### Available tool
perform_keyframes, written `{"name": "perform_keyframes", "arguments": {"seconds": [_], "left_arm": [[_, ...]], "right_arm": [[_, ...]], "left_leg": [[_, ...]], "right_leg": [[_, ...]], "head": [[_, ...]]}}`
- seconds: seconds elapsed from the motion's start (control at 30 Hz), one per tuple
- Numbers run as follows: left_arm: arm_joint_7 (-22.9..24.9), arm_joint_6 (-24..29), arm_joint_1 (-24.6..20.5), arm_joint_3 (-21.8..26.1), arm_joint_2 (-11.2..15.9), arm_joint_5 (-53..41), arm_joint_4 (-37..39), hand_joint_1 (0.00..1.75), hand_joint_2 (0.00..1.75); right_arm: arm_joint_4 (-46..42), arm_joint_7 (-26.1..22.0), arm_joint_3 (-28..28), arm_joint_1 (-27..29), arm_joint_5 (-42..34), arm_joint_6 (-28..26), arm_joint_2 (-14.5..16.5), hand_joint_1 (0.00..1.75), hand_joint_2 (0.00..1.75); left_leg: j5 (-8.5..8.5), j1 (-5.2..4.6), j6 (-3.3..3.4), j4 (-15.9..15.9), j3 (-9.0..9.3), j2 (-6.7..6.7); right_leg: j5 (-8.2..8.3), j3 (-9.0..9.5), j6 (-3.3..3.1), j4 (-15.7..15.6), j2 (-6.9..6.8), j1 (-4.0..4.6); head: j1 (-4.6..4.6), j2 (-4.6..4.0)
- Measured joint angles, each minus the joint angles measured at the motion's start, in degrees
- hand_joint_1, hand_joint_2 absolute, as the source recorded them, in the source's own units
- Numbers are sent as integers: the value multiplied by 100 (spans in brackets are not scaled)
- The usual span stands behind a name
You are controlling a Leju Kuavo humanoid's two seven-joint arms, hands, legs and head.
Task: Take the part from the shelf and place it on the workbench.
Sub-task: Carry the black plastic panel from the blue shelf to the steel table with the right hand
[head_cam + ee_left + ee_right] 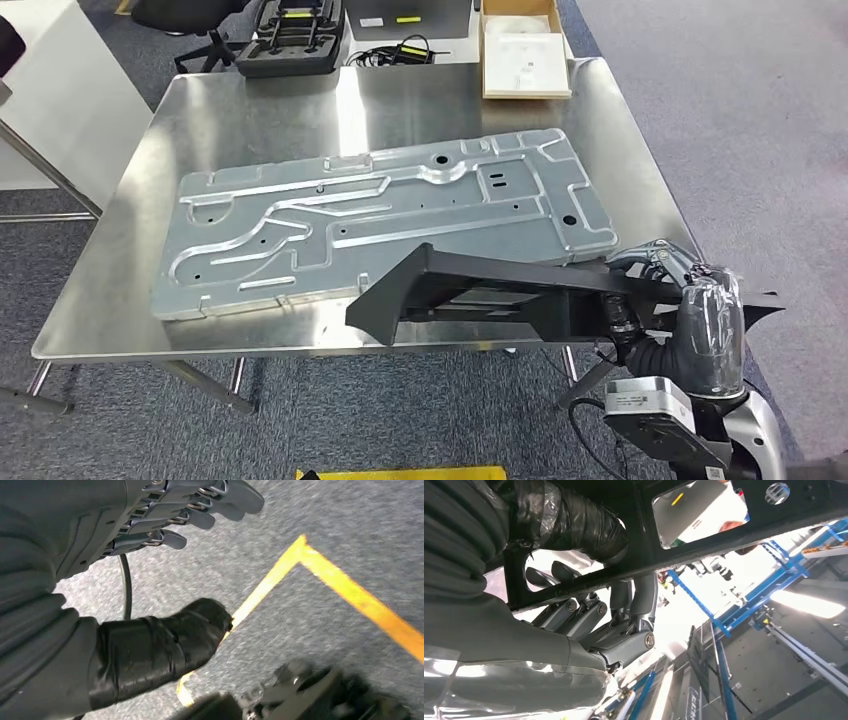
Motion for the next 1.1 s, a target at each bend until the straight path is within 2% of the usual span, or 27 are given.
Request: {"name": "perform_keyframes", "arguments": {"seconds": [0.07,0.1,0.13,0.23,0.27,0.33,0.4,0.43,0.47,0.53,0.57,0.6,0.63,0.7,0.77,0.83,0.9,0.97,1.03,1.07,1.1], "left_arm": [[0,-2,15,-10,1,-1,-1,0,175],[0,-2,24,-15,6,-2,0,0,175],[-1,-2,31,-24,15,-4,0,0,175],[-9,-25,66,-61,63,-25,1,0,175],[-13,-36,79,-69,75,-34,1,0,175],[-21,-48,81,-79,85,-72,1,0,175],[-30,-47,53,-91,85,-137,1,0,175],[-34,-47,34,-103,85,-173,1,0,175],[-35,-48,20,-118,89,-197,1,0,175],[-35,-54,6,-145,100,-220,1,0,175],[-34,-59,4,-160,105,-225,1,0,175],[-34,-65,3,-174,107,-230,1,0,175],[-33,-73,3,-186,107,-234,1,0,175],[-34,-92,-3,-202,107,-231,1,0,175],[-35,-128,-20,-218,108,-219,1,0,175],[-37,-165,-33,-231,110,-207,1,0,175],[-48,-201,-34,-231,120,-191,1,0,175],[-70,-239,-38,-231,128,-172,1,0,175],[-88,-269,-40,-232,127,-160,1,0,175],[-93,-284,-38,-233,126,-158,1,0,175],[-95,-296,-37,-233,125,-156,1,0,175]], "right_arm": [[33,34,-49,1,67,51,-39,175,175],[47,70,-73,1,123,101,-62,175,175],[60,121,-102,2,187,170,-95,175,175],[137,281,-229,4,356,418,-257,175,175],[170,321,-274,8,392,499,-313,175,175],[234,374,-392,9,487,689,-469,175,175],[291,410,-536,-32,683,961,-663,175,175],[313,423,-598,-77,824,1128,-759,175,175],[334,430,-640,-130,986,1311,-848,175,175],[372,427,-676,-255,1325,1679,-1006,175,175],[392,411,-677,-328,1495,1854,-1072,175,175],[415,388,-672,-411,1660,2016,-1130,175,175],[441,355,-666,-501,1820,2158,-1179,175,175],[505,295,-635,-674,2076,2351,-1246,175,175],[589,263,-557,-808,2195,2417,-1291,175,175],[661,242,-473,-897,2217,2415,-1345,175,175],[710,211,-426,-970,2208,2405,-1408,175,175],[760,183,-390,-1029,2199,2406,-1460,175,175],[815,163,-347,-1046,2198,2417,-1497,175,175],[843,159,-318,-1047,2198,2422,-1513,175,175],[868,155,-289,-1047,2198,2425,-1525,175,175]], "left_leg": [[-394,3,-5,171,-411,2],[-480,1,9,86,-536,2],[-373,-3,30,-111,-610,3],[817,-59,125,-888,-688,-12],[1104,-79,150,-1011,-683,-26],[1180,-76,193,-1089,-593,-42],[1179,-56,234,-1193,-462,-32],[1160,-54,257,-1231,-400,-29],[1126,-54,278,-1256,-349,-29],[1027,-64,311,-1270,-246,-29],[969,-69,316,-1269,-182,-34],[906,-73,318,-1265,-108,-40],[841,-75,316,-1259,-25,-47],[713,-80,301,-1233,132,-62],[621,-89,261,-1191,190,-84],[576,-102,210,-1171,185,-100],[487,-104,154,-1088,154,-80],[236,-83,84,-658,-54,-44],[-79,-52,31,16,-401,-26],[-155,-39,16,240,-528,-22],[-127,-31,14,272,-563,-19]], "right_leg": [[-168,220,-10,-9,7,1],[-259,345,-9,-10,14,1],[-356,480,-2,-12,19,1],[-632,772,66,-19,45,9],[-700,821,102,-34,59,14],[-694,878,173,34,81,28],[-591,764,218,339,49,22],[-606,604,236,583,29,19],[-694,404,253,860,10,16],[-1046,2,288,1306,3,16],[-1190,-134,301,1375,3,14],[-1221,-207,306,1309,2,13],[-1092,-218,303,1105,2,13],[-468,-160,274,491,3,23],[-20,-124,199,121,-1,48],[51,-117,119,73,-12,63],[94,-75,70,14,-24,43],[108,-33,34,-36,-41,23],[100,-33,12,-41,-63,25],[97,-37,7,-40,-71,27],[96,-38,6,-39,-76,28]], "head": [[0,0],[-1,0],[-1,0],[-1,0],[1,0],[6,0],[16,0],[19,0],[23,0],[21,0],[21,0],[21,0],[22,0],[20,0],[17,0],[20,0],[19,0],[9,0],[4,0],[4,0],[4,0]]}}
